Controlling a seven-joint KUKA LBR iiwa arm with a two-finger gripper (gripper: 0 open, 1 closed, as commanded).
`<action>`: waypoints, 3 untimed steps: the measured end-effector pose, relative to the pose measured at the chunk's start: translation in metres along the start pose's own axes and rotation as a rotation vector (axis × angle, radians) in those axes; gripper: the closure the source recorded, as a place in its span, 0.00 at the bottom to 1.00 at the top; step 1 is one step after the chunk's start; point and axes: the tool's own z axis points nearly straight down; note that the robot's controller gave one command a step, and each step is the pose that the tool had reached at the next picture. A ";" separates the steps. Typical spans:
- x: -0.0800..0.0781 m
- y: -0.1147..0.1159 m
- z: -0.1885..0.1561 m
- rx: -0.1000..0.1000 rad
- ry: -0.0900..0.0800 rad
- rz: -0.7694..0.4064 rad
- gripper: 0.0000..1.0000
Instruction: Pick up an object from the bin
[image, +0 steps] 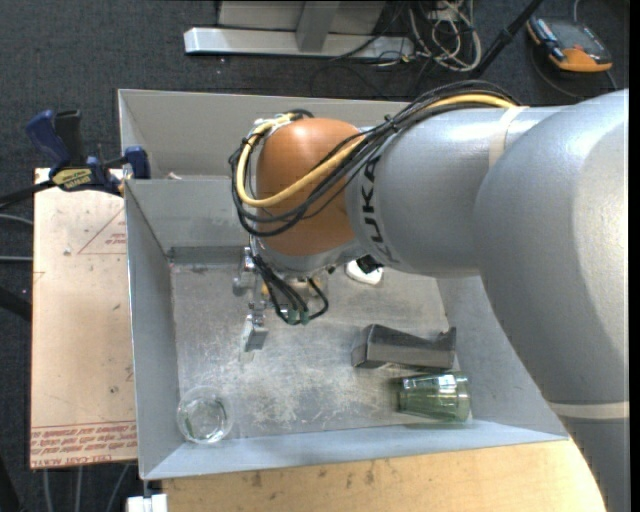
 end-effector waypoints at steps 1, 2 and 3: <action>-0.002 -0.001 -0.004 -0.001 -0.008 0.003 0.00; -0.008 0.002 0.000 -0.002 -0.012 0.002 0.00; 0.010 0.024 0.019 0.003 0.003 -0.124 0.00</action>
Offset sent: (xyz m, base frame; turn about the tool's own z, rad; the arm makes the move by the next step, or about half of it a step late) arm 0.0399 0.0285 -0.0598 -0.0048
